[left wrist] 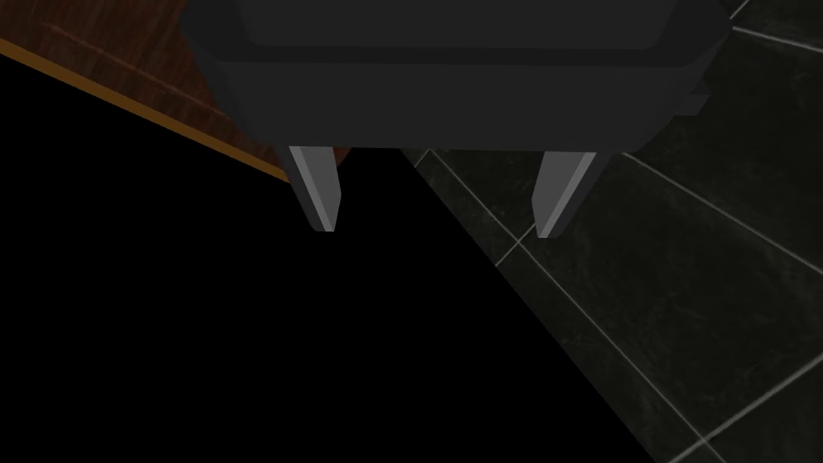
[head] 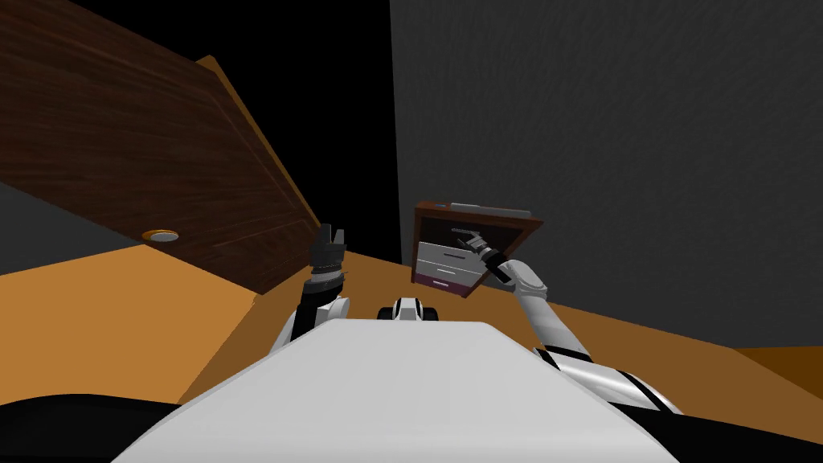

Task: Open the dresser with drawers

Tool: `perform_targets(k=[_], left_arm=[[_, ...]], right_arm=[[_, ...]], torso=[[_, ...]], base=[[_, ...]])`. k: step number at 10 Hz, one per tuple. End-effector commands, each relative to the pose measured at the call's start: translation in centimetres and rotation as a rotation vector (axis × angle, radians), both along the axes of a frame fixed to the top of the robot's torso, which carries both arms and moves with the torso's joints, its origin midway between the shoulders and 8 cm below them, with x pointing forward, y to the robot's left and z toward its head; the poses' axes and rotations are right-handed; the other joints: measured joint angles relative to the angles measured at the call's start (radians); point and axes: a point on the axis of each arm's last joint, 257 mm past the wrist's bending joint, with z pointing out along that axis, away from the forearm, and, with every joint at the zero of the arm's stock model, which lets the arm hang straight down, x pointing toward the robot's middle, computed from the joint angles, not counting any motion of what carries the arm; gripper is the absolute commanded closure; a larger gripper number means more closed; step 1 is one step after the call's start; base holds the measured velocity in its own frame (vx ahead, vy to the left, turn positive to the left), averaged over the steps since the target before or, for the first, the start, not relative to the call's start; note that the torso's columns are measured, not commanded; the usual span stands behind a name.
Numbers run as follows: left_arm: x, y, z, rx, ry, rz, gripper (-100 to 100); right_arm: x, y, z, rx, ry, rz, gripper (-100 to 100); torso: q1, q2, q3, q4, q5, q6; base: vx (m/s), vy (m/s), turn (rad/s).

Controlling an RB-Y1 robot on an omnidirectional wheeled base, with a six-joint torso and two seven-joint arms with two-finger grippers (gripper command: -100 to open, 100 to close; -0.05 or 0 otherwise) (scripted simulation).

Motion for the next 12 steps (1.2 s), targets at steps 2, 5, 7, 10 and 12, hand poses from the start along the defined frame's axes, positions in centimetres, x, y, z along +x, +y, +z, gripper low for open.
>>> perform_targets(k=[2,5,7,10,12], left_arm=[[0.0,0.0,0.0,0.000,0.000,0.000,0],[0.0,0.0,0.0,0.000,0.000,0.000,0],[0.0,0.0,0.0,0.000,0.000,0.000,0],[0.0,0.0,0.0,0.000,0.000,0.000,0],[0.0,0.0,0.0,0.000,0.000,0.000,0]], right_arm=[[1.3,-3.3,0.1,-0.130,0.013,-0.058,-100],[2.0,-6.6,0.4,-0.236,0.028,-0.110,-100],[2.5,-9.5,1.0,-0.329,0.040,-0.156,-100],[2.7,-12.1,1.8,-0.408,0.048,-0.195,-100],[2.8,-14.0,2.7,-0.469,0.054,-0.224,-100]], torso=[[0.003,-0.002,-0.001,0.001,0.002,0.007],[0.000,0.007,0.004,0.003,0.001,0.008],[0.000,0.009,0.006,0.005,0.002,0.008],[-0.003,0.012,0.007,0.008,0.003,0.011],[0.000,0.016,0.010,0.008,0.004,0.015]], base=[[0.034,0.197,-0.146],[0.017,0.166,-0.129],[0.022,0.151,-0.123],[0.016,0.113,-0.085],[0.020,0.130,-0.112]])
